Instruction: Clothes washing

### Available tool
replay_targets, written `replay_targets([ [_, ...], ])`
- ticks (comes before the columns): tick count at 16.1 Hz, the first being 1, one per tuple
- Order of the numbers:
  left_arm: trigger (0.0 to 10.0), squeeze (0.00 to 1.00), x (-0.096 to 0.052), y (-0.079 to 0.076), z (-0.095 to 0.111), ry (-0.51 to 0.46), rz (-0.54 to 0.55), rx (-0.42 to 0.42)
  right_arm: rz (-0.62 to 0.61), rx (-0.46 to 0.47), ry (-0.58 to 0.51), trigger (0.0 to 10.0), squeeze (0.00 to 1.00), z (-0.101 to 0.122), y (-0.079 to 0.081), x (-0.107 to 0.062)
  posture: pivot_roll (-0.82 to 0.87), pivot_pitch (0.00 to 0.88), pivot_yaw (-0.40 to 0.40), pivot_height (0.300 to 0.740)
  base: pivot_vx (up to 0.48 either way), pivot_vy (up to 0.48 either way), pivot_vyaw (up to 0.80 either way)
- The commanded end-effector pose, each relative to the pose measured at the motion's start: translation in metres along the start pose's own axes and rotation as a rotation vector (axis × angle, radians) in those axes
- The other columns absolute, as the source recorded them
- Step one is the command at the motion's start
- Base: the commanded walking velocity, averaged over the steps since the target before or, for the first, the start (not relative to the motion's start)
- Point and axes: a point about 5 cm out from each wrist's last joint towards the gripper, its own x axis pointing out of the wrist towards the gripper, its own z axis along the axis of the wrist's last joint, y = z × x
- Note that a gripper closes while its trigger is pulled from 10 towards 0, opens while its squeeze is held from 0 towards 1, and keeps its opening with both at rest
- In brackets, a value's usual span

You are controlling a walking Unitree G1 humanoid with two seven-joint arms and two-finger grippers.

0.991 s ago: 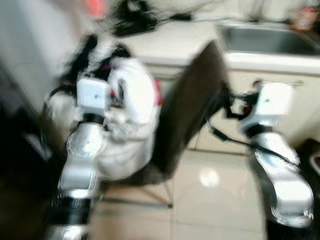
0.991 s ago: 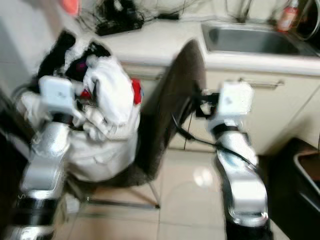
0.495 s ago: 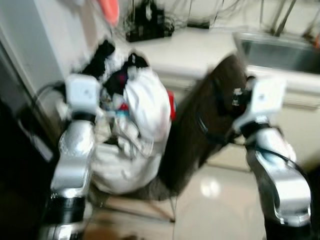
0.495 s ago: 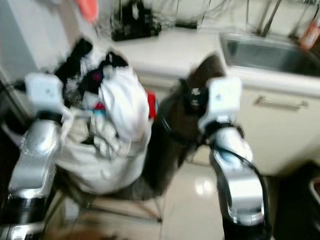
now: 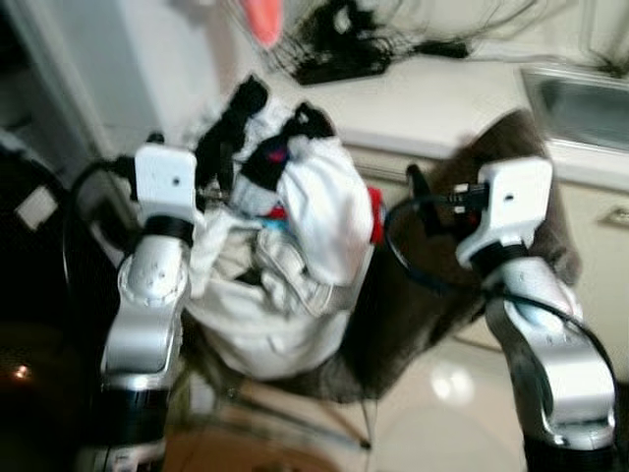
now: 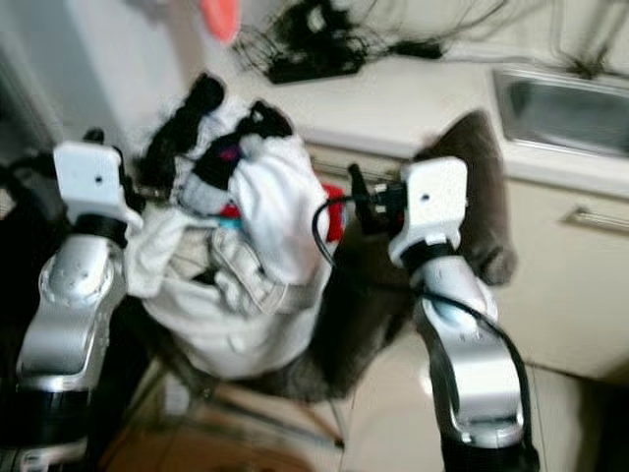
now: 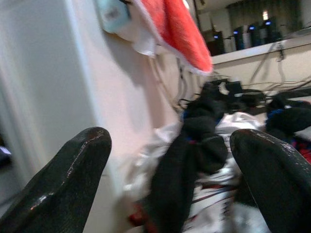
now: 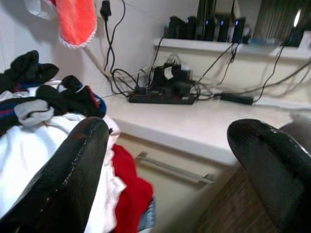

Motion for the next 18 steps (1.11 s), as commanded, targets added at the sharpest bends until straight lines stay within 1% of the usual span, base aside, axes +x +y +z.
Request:
replay_targets([
  [1,10.0,0.00,0.002,-0.004,-0.001,0.017,-0.029,0.031,-0.027,0.020,-0.004,10.0,0.00,0.002,-0.003,-0.001,-0.01,0.000,0.001,0.740,0.000,0.000,0.00],
  [2,10.0,0.00,0.002,-0.006,-0.003,0.025,-0.039,0.041,-0.034,0.022,0.007,10.0,0.00,0.000,-0.004,-0.002,-0.02,0.000,0.007,0.740,0.000,0.000,0.00],
  [4,10.0,0.00,0.003,-0.012,-0.006,0.041,-0.048,0.041,-0.076,0.012,0.041,10.0,0.00,-0.007,-0.009,-0.005,-0.02,0.000,0.009,0.740,0.281,0.330,0.00],
  [5,10.0,0.00,0.003,-0.012,-0.006,0.041,-0.048,0.041,-0.076,0.012,0.041,10.0,0.00,-0.007,-0.009,-0.005,-0.02,0.000,0.009,0.740,0.281,0.330,0.00],
  [6,10.0,0.00,0.002,-0.015,-0.006,0.042,-0.058,0.025,-0.105,0.013,0.058,10.0,0.00,-0.011,-0.012,-0.007,-0.03,0.000,0.016,0.740,0.274,0.345,0.00],
  [12,10.0,0.00,0.004,-0.018,-0.006,0.045,-0.081,0.008,-0.124,0.011,0.061,10.0,0.00,-0.011,-0.015,-0.010,-0.04,0.000,0.028,0.740,0.274,0.347,0.00],
  [18,10.0,0.00,0.005,-0.019,-0.006,0.048,-0.082,0.004,-0.116,0.009,0.053,10.0,0.00,-0.009,-0.013,-0.009,-0.04,0.000,0.025,0.740,0.273,0.346,0.00],
])
